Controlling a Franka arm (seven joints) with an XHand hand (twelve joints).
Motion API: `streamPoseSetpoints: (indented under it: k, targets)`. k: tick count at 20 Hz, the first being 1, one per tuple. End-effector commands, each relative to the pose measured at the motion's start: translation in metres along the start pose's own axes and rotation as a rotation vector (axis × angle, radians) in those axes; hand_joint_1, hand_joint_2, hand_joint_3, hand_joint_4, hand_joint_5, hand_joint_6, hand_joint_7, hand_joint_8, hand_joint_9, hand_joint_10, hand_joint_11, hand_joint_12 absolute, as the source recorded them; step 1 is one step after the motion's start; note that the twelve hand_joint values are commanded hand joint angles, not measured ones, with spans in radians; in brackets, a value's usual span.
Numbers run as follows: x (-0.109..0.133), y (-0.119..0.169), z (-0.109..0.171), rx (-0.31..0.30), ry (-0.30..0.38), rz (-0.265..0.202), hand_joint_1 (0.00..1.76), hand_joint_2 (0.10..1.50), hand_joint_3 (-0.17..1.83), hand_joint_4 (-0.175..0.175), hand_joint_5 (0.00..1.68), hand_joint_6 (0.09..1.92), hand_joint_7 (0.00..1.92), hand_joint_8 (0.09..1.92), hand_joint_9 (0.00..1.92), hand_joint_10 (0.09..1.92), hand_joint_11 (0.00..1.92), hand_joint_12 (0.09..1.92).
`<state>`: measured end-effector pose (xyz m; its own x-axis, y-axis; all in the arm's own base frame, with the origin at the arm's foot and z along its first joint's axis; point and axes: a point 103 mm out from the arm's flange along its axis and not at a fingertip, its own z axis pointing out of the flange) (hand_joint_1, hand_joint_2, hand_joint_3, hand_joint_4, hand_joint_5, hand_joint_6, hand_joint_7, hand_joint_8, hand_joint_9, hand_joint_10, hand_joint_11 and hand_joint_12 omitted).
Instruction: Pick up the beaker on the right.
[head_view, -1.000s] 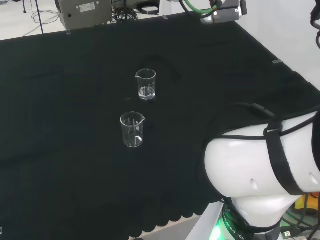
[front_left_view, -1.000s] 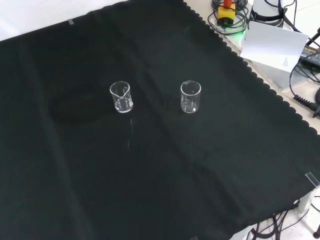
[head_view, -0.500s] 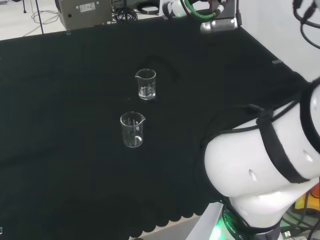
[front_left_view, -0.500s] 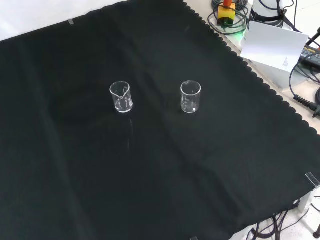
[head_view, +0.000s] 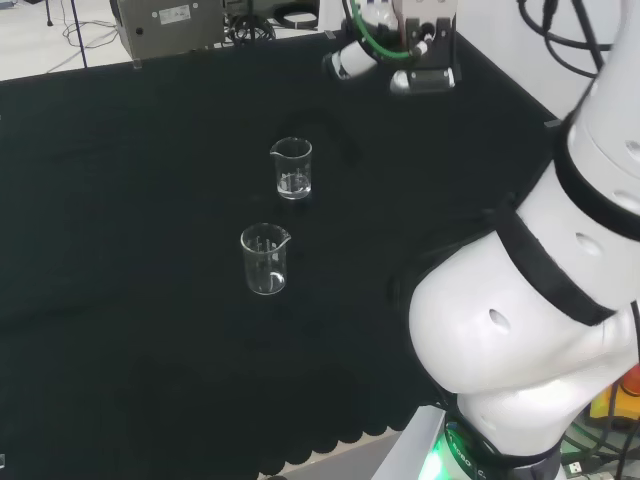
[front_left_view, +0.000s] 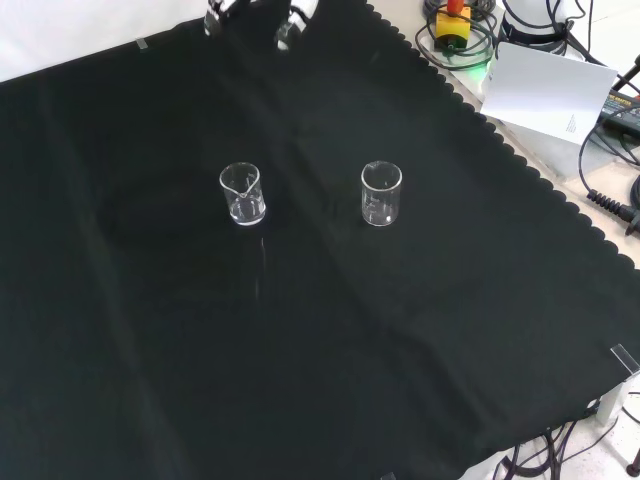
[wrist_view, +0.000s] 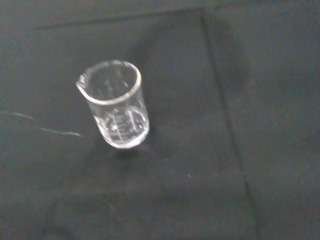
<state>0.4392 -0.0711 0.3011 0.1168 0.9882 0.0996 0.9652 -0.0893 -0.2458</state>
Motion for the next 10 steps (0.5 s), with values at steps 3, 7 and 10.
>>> streamPoseSetpoints:
  k: [3,7,10]
  targets:
    - [0.022,0.111,0.049,-0.017,0.123,-0.193,0.55,0.89,0.22,-0.012,0.28,0.09,0.12,0.59,0.3,0.67,0.02,1.42]
    - [0.028,0.125,0.07,0.016,0.141,-0.22,0.59,0.85,0.22,-0.01,0.27,0.09,0.11,0.59,0.29,0.67,0.01,1.43]
    - [0.028,0.133,0.085,0.028,0.159,-0.235,0.62,0.83,0.22,-0.009,0.27,0.09,0.11,0.59,0.3,0.68,0.02,1.43]
